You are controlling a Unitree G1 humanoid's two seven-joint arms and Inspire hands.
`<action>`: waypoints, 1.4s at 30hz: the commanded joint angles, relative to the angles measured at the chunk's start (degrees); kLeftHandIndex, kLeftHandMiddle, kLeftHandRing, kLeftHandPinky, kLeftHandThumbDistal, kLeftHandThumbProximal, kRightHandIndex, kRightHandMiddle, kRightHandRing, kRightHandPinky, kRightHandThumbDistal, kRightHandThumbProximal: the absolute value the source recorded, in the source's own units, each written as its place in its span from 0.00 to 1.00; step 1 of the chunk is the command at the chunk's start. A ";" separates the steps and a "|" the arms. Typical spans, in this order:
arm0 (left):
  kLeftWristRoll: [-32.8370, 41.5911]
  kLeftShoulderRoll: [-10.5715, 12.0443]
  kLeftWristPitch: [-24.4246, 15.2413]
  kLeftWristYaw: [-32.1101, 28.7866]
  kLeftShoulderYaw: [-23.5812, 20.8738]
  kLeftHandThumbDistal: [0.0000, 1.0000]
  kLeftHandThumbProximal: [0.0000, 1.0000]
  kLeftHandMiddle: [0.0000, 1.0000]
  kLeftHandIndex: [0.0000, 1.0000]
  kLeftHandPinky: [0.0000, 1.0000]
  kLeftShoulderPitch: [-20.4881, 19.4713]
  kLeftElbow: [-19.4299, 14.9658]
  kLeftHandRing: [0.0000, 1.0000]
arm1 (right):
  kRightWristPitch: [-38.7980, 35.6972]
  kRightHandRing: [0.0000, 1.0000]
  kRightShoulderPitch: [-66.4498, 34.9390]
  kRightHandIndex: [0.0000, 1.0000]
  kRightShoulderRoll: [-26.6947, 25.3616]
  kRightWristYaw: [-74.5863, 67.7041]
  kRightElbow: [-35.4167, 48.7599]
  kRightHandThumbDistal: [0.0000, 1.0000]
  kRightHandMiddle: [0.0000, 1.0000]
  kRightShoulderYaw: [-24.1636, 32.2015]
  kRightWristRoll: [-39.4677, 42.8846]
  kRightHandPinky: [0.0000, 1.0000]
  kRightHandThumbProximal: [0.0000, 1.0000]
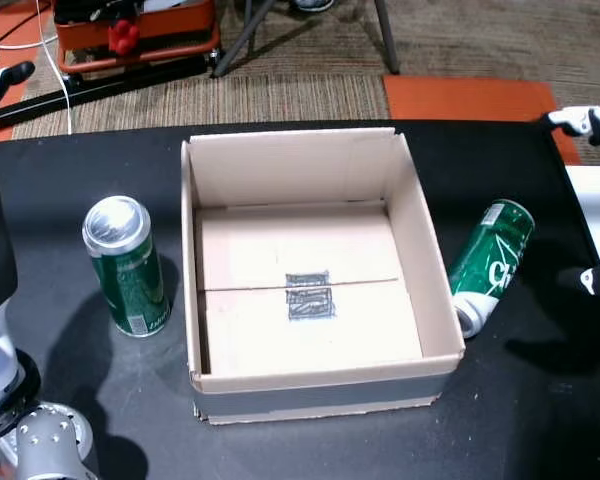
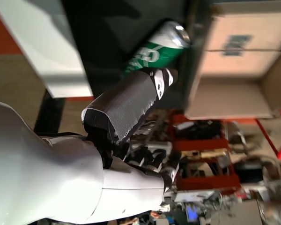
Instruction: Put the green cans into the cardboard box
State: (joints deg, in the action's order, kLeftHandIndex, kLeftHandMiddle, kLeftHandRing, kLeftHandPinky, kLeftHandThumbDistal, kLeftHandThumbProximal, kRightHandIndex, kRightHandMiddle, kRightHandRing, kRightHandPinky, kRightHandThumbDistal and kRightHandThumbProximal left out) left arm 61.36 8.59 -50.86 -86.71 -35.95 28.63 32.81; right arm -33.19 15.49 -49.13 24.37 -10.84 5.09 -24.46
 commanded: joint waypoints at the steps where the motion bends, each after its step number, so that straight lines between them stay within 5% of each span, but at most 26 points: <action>1: -0.39 0.35 0.15 -0.19 0.04 0.66 0.76 0.79 0.70 0.92 -0.03 -0.03 0.97 | -2.50 0.82 1.60 0.75 -1.66 -3.41 -3.08 1.00 0.77 -2.29 -4.75 0.78 0.02; 17: 0.60 0.25 0.42 -1.83 -0.83 0.64 0.75 0.80 0.71 0.92 1.35 2.13 0.96 | -1.47 0.86 4.22 0.85 -2.26 -17.70 -9.36 1.00 0.85 -10.65 -18.61 0.80 0.12; 25: 0.55 0.03 0.13 -3.08 -1.91 0.65 0.77 0.80 0.70 0.91 2.58 3.85 0.96 | -2.90 0.93 13.62 0.97 1.08 -38.74 -25.51 1.00 0.93 -19.06 -28.53 0.87 0.32; 33: 0.92 0.10 0.53 -3.89 -2.50 0.64 0.74 0.80 0.71 0.91 2.74 4.00 0.96 | -4.60 0.89 18.37 0.92 1.05 -53.31 -35.71 1.00 0.88 -28.83 -35.70 0.83 0.23; 42: 1.22 0.18 0.60 -4.00 -2.90 0.63 0.76 0.80 0.71 0.91 3.07 4.12 0.96 | -7.58 0.86 15.53 0.84 1.75 -58.46 -37.10 1.00 0.84 -32.19 -34.02 0.79 0.18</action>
State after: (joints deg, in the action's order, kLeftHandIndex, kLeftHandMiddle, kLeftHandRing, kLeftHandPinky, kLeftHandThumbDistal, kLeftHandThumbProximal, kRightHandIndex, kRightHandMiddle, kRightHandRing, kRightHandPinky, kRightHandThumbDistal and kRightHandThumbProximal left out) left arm 62.58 8.64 -50.19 -90.03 -38.54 31.36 36.64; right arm -40.16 32.10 -47.80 -33.06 -47.46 -26.49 -59.32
